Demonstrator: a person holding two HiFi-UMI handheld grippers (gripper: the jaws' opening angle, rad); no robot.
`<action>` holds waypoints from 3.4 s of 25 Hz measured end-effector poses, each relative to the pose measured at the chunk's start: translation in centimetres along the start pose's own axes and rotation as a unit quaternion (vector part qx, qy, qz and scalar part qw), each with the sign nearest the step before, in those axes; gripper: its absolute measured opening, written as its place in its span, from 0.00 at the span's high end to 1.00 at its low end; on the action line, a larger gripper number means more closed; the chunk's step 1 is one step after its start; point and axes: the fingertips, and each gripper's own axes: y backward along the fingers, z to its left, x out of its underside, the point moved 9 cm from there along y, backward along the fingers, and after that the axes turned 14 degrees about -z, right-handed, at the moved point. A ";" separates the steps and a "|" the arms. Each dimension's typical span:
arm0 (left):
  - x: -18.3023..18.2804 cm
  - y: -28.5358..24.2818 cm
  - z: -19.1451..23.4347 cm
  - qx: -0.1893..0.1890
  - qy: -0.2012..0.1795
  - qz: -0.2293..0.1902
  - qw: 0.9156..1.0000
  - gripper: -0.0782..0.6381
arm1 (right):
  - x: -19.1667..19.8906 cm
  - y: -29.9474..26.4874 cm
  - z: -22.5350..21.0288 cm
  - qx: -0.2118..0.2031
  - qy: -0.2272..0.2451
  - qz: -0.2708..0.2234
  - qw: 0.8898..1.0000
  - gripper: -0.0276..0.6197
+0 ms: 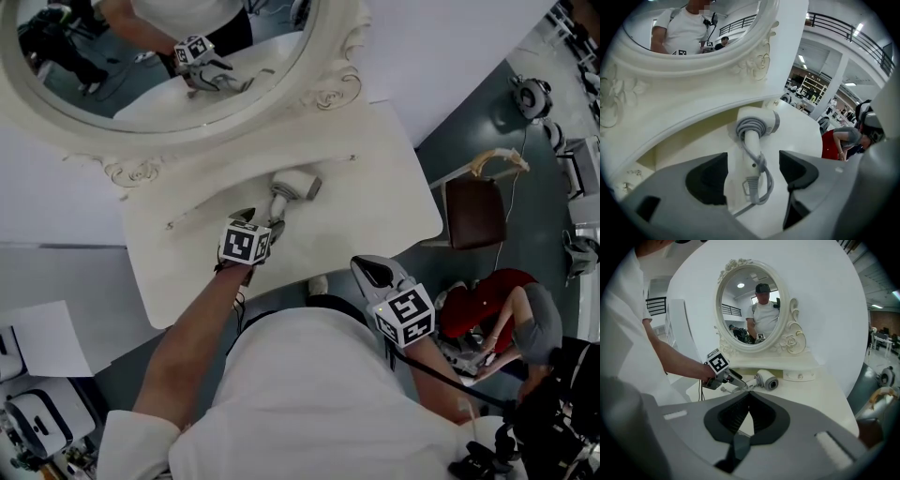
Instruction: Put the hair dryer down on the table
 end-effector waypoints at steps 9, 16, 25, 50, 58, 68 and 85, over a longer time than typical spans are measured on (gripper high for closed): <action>1.3 6.5 -0.1 0.039 0.017 -0.037 0.998 0.46 | 0.2 -1.0 5.3 -0.004 0.013 -0.001 1.000 0.96; 3.6 14.1 -0.1 0.064 0.029 -0.073 0.995 0.66 | 1.3 -2.0 11.3 -0.014 0.015 0.005 1.000 0.96; 6.9 23.6 0.4 0.100 0.050 -0.106 0.988 0.89 | 1.8 -2.9 18.2 -0.013 0.026 0.005 1.000 0.96; 16.9 37.9 -2.0 0.199 -0.002 -0.107 0.974 0.89 | 6.7 -2.4 34.1 -0.023 0.033 0.024 0.999 0.96; 17.4 38.4 -2.9 0.208 -0.011 -0.109 0.972 0.89 | 6.8 -1.1 35.4 -0.009 0.039 0.017 0.999 0.96; 18.1 37.8 -2.5 0.196 -0.017 -0.111 0.974 0.89 | 6.8 -1.4 35.7 -0.016 0.054 0.009 0.998 0.96; 16.5 35.5 -4.4 0.213 -0.032 -0.091 0.972 0.89 | 6.4 0.9 33.4 0.019 0.050 0.011 0.999 0.96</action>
